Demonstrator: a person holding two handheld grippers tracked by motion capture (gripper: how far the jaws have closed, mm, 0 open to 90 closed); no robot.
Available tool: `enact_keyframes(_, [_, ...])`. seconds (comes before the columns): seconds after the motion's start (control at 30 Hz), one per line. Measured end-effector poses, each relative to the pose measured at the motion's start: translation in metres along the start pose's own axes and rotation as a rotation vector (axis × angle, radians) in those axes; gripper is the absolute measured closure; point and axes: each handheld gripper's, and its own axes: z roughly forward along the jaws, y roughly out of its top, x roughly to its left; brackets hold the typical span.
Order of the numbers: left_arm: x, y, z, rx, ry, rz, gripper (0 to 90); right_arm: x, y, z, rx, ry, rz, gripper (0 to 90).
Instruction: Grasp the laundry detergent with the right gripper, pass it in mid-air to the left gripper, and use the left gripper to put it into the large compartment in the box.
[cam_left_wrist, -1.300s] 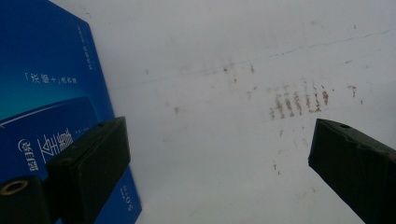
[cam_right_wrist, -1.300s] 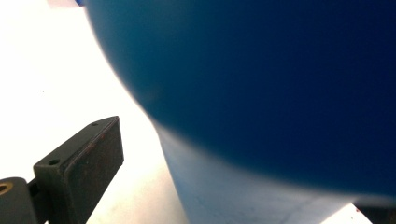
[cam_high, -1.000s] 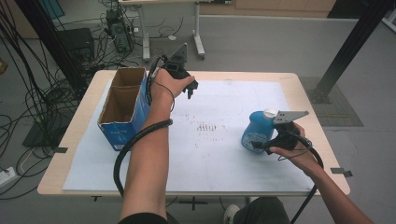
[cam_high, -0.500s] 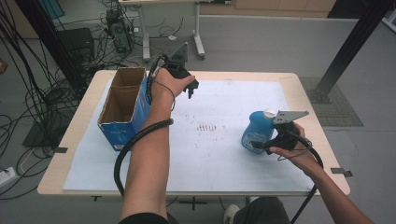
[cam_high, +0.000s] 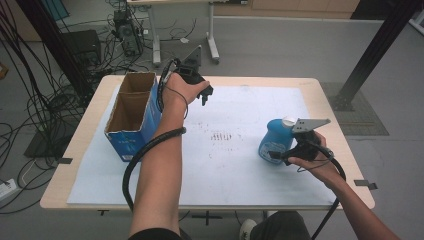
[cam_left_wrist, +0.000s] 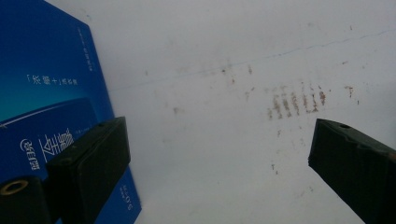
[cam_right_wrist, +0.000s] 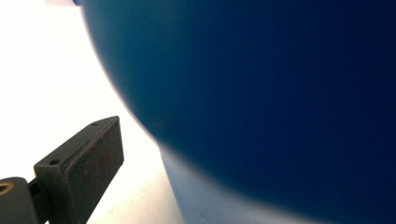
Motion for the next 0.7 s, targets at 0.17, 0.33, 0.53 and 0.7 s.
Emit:
enact_keyframes(0.17, [0.0004,-0.0003,-0.0002,-0.001,-0.002,0.000,5.8,0.0000,0.0003,0.0002,-0.002,0.000,0.002,2.2])
enact_keyframes(0.33, [0.0015,-0.0005,-0.0001,-0.002,-0.005,0.000,5.8,-0.0001,0.0002,0.0012,0.003,0.001,0.002,2.5])
enact_keyframes(0.53, [0.0023,-0.0007,0.0000,0.001,-0.002,-0.001,5.9,-0.0004,0.0004,0.0010,0.001,-0.003,0.001,2.7])
enact_keyframes(0.7, [0.0027,-0.0004,0.0000,0.000,-0.001,0.000,5.9,-0.0005,0.0001,0.0015,0.001,-0.006,0.004,3.0])
